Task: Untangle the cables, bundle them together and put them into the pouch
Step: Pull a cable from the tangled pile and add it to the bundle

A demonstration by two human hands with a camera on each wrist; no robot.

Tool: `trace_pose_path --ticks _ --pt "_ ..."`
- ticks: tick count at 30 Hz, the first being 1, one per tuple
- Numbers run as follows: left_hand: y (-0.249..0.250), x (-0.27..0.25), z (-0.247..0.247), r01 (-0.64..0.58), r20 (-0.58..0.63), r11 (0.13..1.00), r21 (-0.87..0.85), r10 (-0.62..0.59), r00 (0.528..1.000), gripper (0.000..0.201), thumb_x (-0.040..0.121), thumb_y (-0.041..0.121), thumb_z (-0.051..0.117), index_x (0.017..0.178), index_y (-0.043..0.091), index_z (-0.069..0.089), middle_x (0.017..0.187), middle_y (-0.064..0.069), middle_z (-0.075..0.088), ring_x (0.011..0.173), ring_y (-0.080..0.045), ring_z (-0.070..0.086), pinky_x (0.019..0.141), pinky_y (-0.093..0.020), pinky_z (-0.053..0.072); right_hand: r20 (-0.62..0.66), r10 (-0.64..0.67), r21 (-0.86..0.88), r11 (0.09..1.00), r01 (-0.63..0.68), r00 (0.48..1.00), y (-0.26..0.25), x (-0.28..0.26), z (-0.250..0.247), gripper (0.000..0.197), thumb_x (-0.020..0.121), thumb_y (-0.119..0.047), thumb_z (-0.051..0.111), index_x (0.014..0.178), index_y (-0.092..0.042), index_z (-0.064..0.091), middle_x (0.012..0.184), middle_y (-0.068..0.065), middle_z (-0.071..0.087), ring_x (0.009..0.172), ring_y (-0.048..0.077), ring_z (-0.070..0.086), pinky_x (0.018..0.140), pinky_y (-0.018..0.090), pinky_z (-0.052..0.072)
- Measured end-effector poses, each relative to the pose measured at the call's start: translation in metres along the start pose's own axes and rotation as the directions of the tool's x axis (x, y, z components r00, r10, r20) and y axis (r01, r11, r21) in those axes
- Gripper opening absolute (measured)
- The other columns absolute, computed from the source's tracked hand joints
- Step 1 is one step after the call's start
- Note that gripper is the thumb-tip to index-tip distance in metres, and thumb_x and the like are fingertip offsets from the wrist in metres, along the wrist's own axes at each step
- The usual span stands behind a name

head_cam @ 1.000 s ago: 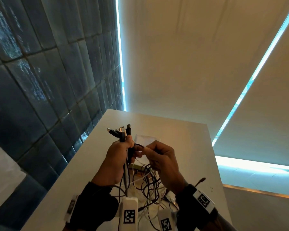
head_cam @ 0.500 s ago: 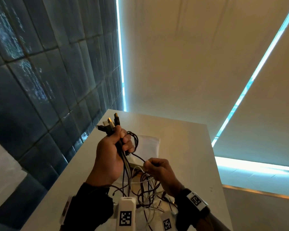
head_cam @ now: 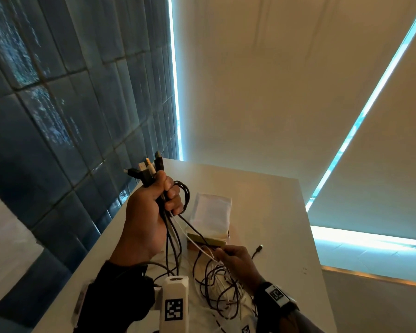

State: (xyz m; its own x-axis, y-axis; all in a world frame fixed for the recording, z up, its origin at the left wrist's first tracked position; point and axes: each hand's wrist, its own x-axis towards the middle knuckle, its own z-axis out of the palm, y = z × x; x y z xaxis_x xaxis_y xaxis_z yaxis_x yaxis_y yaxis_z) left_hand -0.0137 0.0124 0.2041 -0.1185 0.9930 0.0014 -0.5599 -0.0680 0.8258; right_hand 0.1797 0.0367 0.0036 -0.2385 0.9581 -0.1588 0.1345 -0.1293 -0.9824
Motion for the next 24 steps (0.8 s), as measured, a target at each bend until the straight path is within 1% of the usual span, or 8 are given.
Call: trace_pose_path --ticks 3,6,9,12,15,17,20,24 --pt "-0.003 -0.003 -0.001 0.006 -0.009 0.999 0.047 -0.006 1.000 0.037 0.100 0.027 0.037 0.066 0.016 0.043 0.056 0.004 0.040 0.044 -0.007 0.031 0.044 -0.022 0.031 -0.020 0.001 -0.060 0.998 -0.002 1.000 -0.002 0.003 0.000 0.025 0.090 -0.021 0.065 0.068 -0.015 0.075 0.071 0.002 0.067 0.070 0.009 0.057 0.069 0.023 0.045" --pt "-0.009 -0.008 0.000 0.076 -0.002 0.981 0.181 -0.077 0.997 0.034 0.099 0.025 0.039 0.067 0.014 0.042 0.058 0.002 0.041 0.044 -0.009 0.031 0.045 -0.023 0.029 -0.152 0.009 -0.079 0.997 -0.021 0.988 -0.020 0.006 0.001 0.023 0.088 -0.017 0.066 0.067 -0.008 0.073 0.063 0.007 0.067 0.060 0.009 0.058 0.062 0.027 0.046" --pt "-0.019 -0.008 -0.004 0.196 -0.068 0.938 0.285 -0.185 0.980 0.032 0.100 0.022 0.040 0.070 0.012 0.043 0.060 -0.002 0.046 0.043 -0.010 0.036 0.046 -0.023 0.030 -0.225 0.032 0.084 0.996 -0.014 0.974 -0.054 0.002 0.002 0.020 0.090 -0.014 0.064 0.077 0.001 0.069 0.051 -0.007 0.055 0.040 0.001 0.046 0.041 0.017 0.037" --pt "-0.028 -0.006 -0.009 0.284 -0.165 0.913 0.293 -0.244 0.956 0.032 0.101 0.022 0.041 0.071 0.011 0.046 0.063 -0.006 0.053 0.045 -0.013 0.043 0.050 -0.026 0.035 -0.237 -0.053 0.197 0.975 0.101 0.970 -0.091 -0.004 0.004 0.019 0.092 -0.014 0.062 0.080 -0.001 0.068 0.048 -0.004 0.041 0.040 0.008 0.031 0.039 0.021 0.026" --pt "-0.033 -0.004 -0.008 0.340 -0.201 0.903 0.264 -0.293 0.935 0.034 0.102 0.023 0.039 0.072 0.010 0.046 0.062 -0.008 0.062 0.049 -0.016 0.053 0.052 -0.027 0.039 -0.134 -0.194 0.255 0.941 0.223 0.972 -0.121 -0.017 0.009 0.019 0.092 -0.014 0.060 0.080 -0.001 0.067 0.050 0.001 0.034 0.043 0.012 0.024 0.042 0.024 0.020" --pt "-0.032 -0.003 -0.004 0.338 -0.183 0.920 0.198 -0.304 0.935 0.034 0.102 0.023 0.037 0.072 0.011 0.045 0.065 -0.010 0.067 0.052 -0.016 0.058 0.054 -0.027 0.039 -0.009 -0.272 0.258 0.929 0.265 0.962 -0.135 -0.029 0.010 0.017 0.092 -0.010 0.059 0.079 0.000 0.066 0.049 -0.001 0.037 0.043 0.012 0.026 0.042 0.023 0.022" --pt "-0.027 -0.002 0.001 0.289 -0.138 0.957 0.012 -0.285 0.949 0.035 0.102 0.024 0.036 0.070 0.011 0.045 0.075 -0.014 0.070 0.061 -0.019 0.060 0.060 -0.028 0.040 0.159 -0.245 0.216 0.954 0.209 0.956 -0.137 -0.041 0.009 0.015 0.092 -0.004 0.056 0.082 0.004 0.064 0.051 -0.010 0.053 0.042 0.001 0.042 0.044 0.013 0.034" --pt "-0.020 -0.002 0.005 0.212 -0.088 0.977 -0.016 -0.213 0.973 0.032 0.100 0.023 0.040 0.071 0.011 0.047 0.072 -0.011 0.061 0.059 -0.018 0.051 0.057 -0.026 0.041 0.269 -0.187 0.045 0.982 0.182 0.945 -0.114 -0.051 -0.002 0.025 0.095 -0.022 0.056 0.083 -0.004 0.069 0.063 -0.003 0.055 0.052 0.004 0.042 0.051 0.016 0.033"
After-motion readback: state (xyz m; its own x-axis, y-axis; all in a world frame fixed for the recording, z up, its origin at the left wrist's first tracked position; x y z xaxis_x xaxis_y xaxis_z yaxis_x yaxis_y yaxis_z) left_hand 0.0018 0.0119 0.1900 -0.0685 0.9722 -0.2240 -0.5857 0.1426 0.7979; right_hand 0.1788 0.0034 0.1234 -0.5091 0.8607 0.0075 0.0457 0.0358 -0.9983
